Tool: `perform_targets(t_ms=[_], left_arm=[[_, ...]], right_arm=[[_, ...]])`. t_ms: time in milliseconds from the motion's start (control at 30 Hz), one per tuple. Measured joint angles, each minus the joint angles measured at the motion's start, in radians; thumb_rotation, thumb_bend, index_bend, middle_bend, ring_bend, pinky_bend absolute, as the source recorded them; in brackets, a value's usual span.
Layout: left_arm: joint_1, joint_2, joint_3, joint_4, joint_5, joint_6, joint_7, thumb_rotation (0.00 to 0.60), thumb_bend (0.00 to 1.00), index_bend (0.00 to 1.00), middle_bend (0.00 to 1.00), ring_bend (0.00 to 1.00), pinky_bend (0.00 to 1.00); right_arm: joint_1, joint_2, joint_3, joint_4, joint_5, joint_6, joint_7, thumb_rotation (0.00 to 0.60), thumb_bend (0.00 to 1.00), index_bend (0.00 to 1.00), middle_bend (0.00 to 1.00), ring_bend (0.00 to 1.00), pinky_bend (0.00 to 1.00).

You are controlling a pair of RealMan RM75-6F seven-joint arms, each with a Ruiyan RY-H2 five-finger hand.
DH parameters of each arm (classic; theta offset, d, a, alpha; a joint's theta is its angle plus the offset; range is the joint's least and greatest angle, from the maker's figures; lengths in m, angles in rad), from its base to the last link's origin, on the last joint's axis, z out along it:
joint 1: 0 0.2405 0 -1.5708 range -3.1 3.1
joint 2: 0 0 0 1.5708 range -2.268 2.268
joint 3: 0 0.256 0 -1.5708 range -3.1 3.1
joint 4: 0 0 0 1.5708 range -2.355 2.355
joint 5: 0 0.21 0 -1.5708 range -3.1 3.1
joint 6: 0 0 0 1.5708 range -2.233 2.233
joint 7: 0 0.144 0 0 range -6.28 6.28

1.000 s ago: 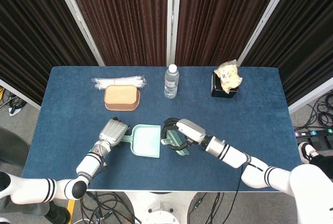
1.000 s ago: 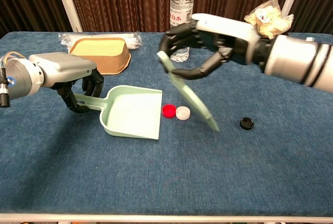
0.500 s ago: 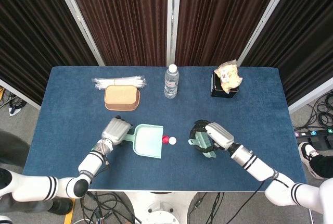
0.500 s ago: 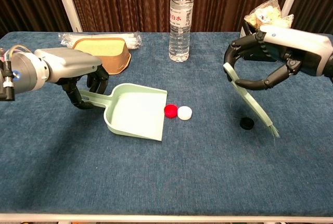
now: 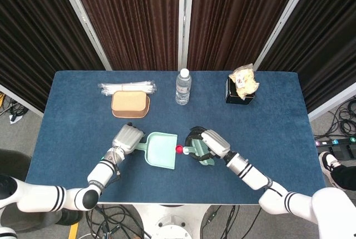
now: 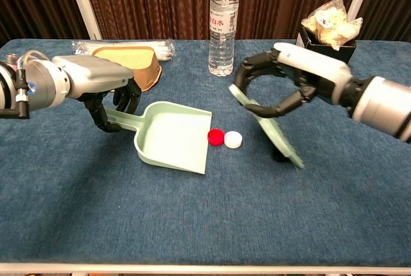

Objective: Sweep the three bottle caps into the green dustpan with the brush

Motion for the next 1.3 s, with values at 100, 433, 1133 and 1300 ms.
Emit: perform_targets(t_ms=[100,433,1133,1300], left_arm=[[-0.006,-0.002,-0.002,-0.002,-0.011,-0.003,-0.003,0.600,0.36,0.54,0.54,0.38,0.22],[-0.031,-0.010,-0.003,0.002,-0.038,-0.020,-0.015,0.600,0.36,0.54,0.54,0.38,0.22],[-0.058,-0.032,0.022,-0.002,-0.041,0.019,0.008,0.600,0.36,0.54,0.54,0.38,0.22],[-0.056,-0.026,0.028,-0.002,-0.039,0.020,0.004,0.600,0.36,0.54,0.54,0.38,0.22]], right_arm=[[0.017,-0.039,0.021,0.025,0.005,-0.005,0.014,0.600,0.60,0.73,0.63,0.31,0.18],[0.062,-0.144,0.064,0.104,0.016,-0.017,0.049,0.600,0.60,0.74,0.64,0.31,0.18],[0.093,-0.275,0.120,0.150,0.039,0.030,0.100,0.600,0.61,0.74,0.64,0.31,0.18],[0.080,-0.237,0.102,0.118,0.024,0.051,0.094,0.600,0.61,0.74,0.64,0.31,0.18]])
